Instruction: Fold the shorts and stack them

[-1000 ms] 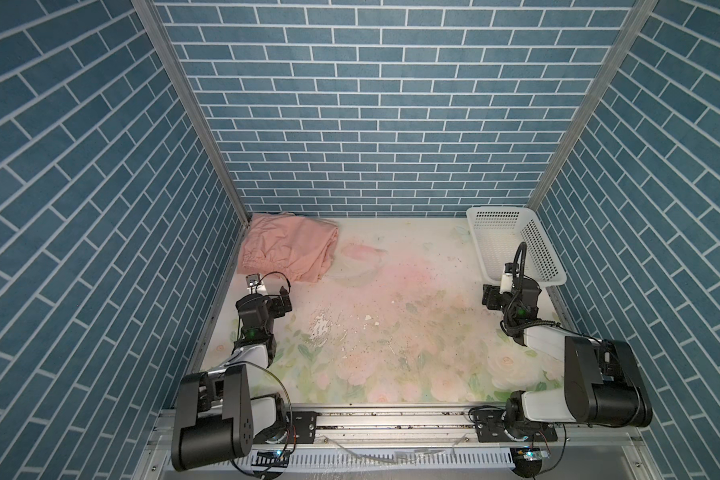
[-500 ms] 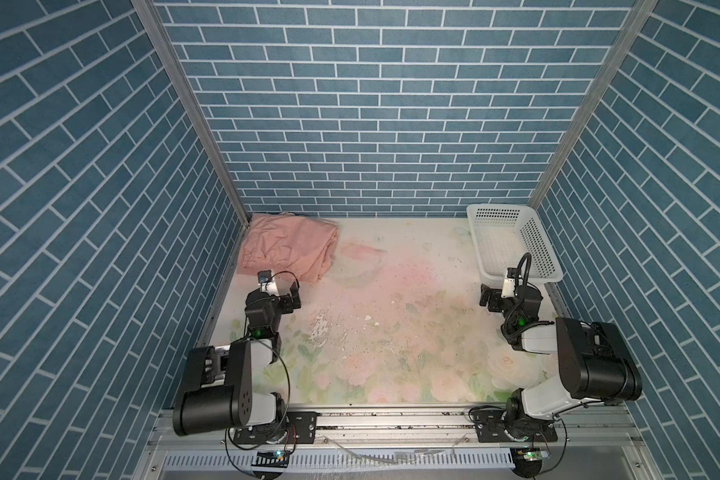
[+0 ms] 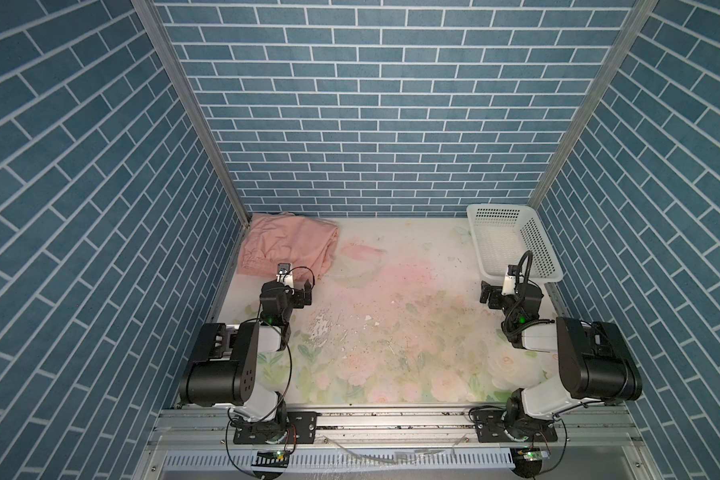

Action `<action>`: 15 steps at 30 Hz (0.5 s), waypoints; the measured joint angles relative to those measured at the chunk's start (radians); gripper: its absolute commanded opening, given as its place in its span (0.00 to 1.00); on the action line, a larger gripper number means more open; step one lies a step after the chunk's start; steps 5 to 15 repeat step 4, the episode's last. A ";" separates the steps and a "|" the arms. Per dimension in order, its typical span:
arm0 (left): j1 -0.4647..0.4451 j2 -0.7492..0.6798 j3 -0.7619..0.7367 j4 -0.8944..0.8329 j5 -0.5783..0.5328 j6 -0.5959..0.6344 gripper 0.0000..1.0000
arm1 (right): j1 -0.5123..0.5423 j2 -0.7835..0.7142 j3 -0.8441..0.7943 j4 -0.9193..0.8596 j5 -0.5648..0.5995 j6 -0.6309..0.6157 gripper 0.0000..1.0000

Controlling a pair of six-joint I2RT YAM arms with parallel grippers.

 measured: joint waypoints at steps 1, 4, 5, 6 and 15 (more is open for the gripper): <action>0.000 0.000 0.000 0.000 0.000 0.000 1.00 | 0.000 0.000 0.000 0.000 0.000 0.000 0.99; 0.000 0.000 0.000 -0.002 0.000 0.003 1.00 | 0.000 0.000 0.000 0.000 -0.002 0.000 0.99; 0.000 0.000 0.000 -0.002 0.000 0.003 1.00 | 0.000 0.000 0.000 0.000 -0.002 0.000 0.99; 0.000 0.000 0.000 -0.002 0.000 0.003 1.00 | 0.000 0.000 0.000 0.000 -0.002 0.000 0.99; 0.000 0.000 0.000 -0.002 0.000 0.003 1.00 | 0.000 0.000 0.000 0.000 -0.002 0.000 0.99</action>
